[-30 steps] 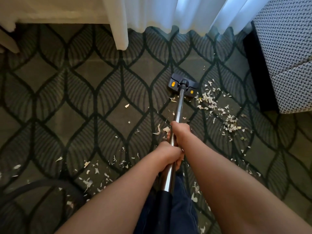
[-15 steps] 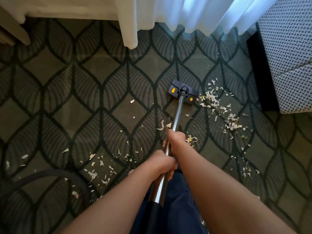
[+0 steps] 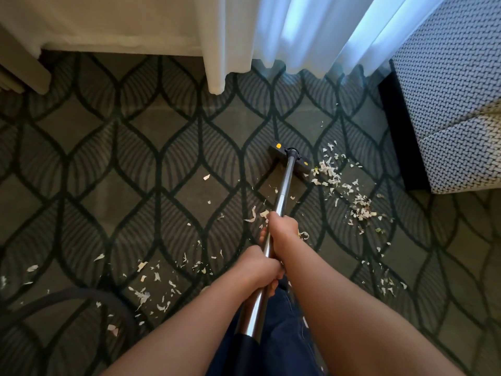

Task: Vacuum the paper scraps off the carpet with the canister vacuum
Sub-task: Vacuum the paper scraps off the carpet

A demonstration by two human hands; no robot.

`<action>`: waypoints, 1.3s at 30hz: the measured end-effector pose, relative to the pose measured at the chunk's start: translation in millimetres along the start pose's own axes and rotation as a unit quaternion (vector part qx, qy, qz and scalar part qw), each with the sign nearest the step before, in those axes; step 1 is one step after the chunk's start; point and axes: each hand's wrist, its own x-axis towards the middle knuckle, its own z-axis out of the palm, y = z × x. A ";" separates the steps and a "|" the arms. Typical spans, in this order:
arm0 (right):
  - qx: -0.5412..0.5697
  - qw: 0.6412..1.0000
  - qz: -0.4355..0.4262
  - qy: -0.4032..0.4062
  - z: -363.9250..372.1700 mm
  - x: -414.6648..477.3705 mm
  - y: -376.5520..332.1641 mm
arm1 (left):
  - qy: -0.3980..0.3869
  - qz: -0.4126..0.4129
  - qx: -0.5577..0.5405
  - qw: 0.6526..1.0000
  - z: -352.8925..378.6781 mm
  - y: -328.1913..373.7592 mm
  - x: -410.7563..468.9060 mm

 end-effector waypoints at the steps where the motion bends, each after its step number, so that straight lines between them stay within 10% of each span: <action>1: 0.006 1.000 -0.005 0.001 -2.4 1.7 -5.4 | 0.001 0.006 0.005 1.000 1.4 5.0 1.3; 39: 0.077 0.994 -0.061 0.043 -126.3 273.3 -298.0 | -0.014 0.097 0.023 0.995 118.0 335.7 221.8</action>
